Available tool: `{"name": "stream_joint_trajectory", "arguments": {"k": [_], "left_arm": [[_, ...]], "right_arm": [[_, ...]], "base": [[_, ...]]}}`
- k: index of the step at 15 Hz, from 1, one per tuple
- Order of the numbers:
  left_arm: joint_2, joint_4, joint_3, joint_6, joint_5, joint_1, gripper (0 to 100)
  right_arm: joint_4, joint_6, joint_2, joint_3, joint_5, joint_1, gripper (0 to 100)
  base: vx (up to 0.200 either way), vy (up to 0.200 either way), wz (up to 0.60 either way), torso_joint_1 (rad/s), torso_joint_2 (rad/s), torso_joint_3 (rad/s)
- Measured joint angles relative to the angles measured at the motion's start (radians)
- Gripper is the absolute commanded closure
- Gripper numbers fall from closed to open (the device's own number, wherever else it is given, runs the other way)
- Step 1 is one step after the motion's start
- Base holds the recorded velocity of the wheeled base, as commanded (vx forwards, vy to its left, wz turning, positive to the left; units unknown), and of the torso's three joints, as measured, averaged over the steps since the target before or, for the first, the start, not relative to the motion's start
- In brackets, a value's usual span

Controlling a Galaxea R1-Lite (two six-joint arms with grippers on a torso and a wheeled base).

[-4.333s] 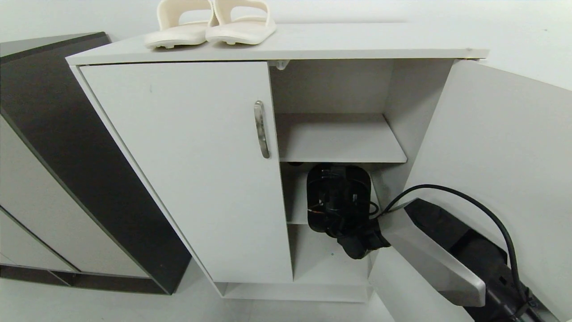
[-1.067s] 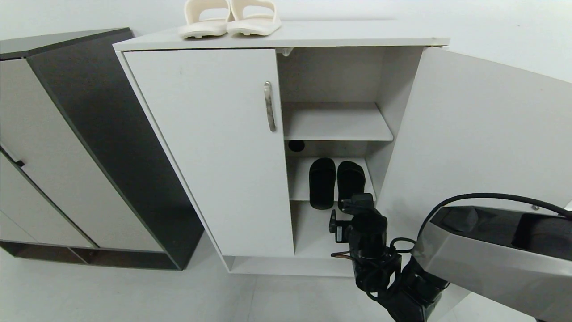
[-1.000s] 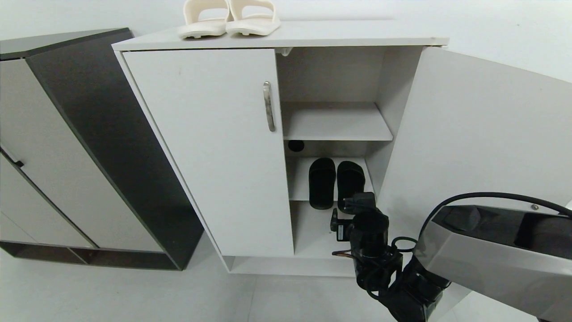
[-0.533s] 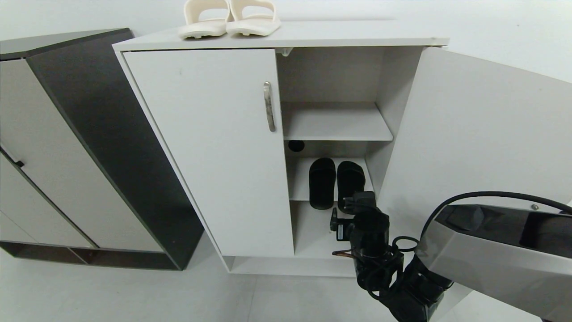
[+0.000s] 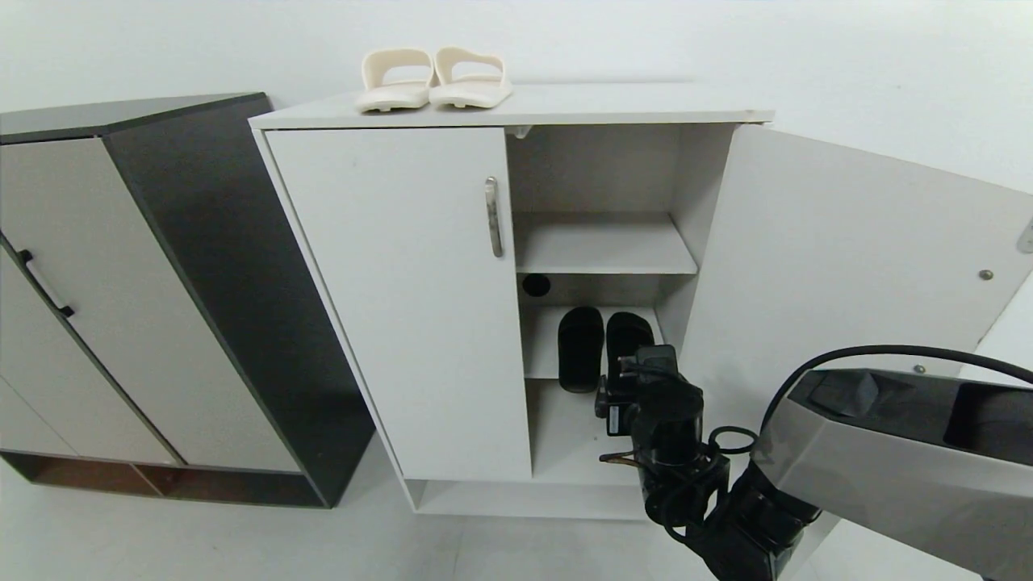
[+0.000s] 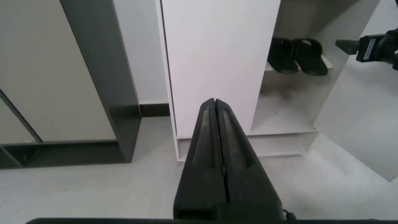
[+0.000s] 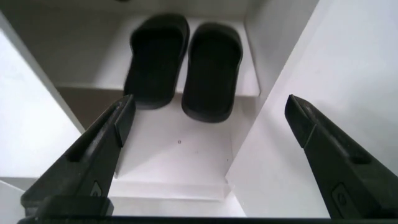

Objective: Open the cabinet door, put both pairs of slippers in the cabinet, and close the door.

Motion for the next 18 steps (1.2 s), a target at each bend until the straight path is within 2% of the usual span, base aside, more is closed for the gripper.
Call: {"name": "stream_joint_trajectory", "arguments": {"k": [6, 14, 18], "left_arm": [[0.000, 0.000, 0.000, 0.001, 0.001, 0.000, 100], [0.000, 0.000, 0.000, 0.004, 0.001, 0.000, 100], [0.000, -0.001, 0.000, 0.004, 0.000, 0.000, 100]], "right_arm": [[-0.003, -0.004, -0.006, 0.017, 0.000, 0.002, 0], [-0.001, -0.006, -0.016, 0.030, 0.000, 0.010, 0], [-0.003, -0.007, -0.018, 0.034, 0.000, 0.011, 0]], "base": [[0.000, 0.000, 0.00, 0.002, 0.00, 0.192], [0.000, 0.000, 0.00, 0.001, 0.00, 0.016], [0.000, 0.200, 0.00, 0.002, 0.00, 0.006]]}}
